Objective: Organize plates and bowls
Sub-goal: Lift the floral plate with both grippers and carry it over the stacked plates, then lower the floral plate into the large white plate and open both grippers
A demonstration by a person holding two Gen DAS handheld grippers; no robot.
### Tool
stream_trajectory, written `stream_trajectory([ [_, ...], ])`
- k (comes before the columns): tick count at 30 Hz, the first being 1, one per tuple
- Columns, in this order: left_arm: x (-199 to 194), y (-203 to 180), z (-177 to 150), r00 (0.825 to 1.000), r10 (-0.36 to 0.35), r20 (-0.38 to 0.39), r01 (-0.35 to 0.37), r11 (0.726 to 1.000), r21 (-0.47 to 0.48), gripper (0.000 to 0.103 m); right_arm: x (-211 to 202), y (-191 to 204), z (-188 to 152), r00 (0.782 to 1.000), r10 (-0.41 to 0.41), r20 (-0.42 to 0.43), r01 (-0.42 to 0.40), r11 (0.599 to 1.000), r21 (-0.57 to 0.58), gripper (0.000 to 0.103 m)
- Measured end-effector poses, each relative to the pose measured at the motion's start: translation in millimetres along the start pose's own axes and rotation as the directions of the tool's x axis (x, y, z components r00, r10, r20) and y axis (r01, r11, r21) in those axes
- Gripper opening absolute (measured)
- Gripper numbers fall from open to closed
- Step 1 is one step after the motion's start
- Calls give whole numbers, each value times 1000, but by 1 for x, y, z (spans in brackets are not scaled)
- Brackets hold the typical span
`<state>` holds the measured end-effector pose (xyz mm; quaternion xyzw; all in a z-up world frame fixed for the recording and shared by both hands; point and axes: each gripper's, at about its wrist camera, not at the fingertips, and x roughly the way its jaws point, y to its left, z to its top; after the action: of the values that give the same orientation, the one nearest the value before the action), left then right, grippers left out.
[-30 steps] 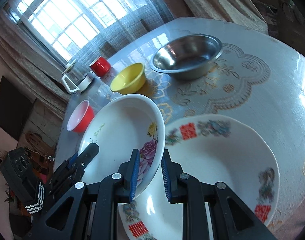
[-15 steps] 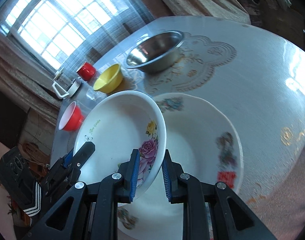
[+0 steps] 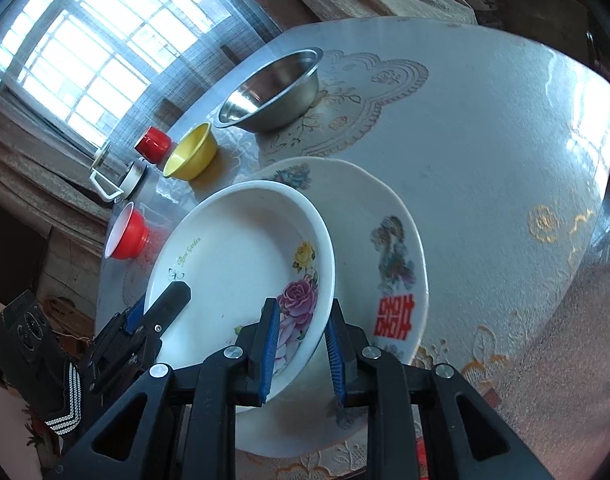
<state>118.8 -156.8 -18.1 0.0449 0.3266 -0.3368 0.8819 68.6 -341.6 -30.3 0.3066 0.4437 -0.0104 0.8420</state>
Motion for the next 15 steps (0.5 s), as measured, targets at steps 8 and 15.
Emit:
stream_trajectory([
  [8, 5, -18, 3, 995, 77, -70, -73, 996, 58, 31, -5, -6, -2, 1000, -17, -2, 17, 1000, 4, 24],
  [15, 6, -21, 5, 987, 124, -100, -118, 991, 66, 31, -6, 4, -1, 998, -69, 5, 70, 997, -46, 30],
])
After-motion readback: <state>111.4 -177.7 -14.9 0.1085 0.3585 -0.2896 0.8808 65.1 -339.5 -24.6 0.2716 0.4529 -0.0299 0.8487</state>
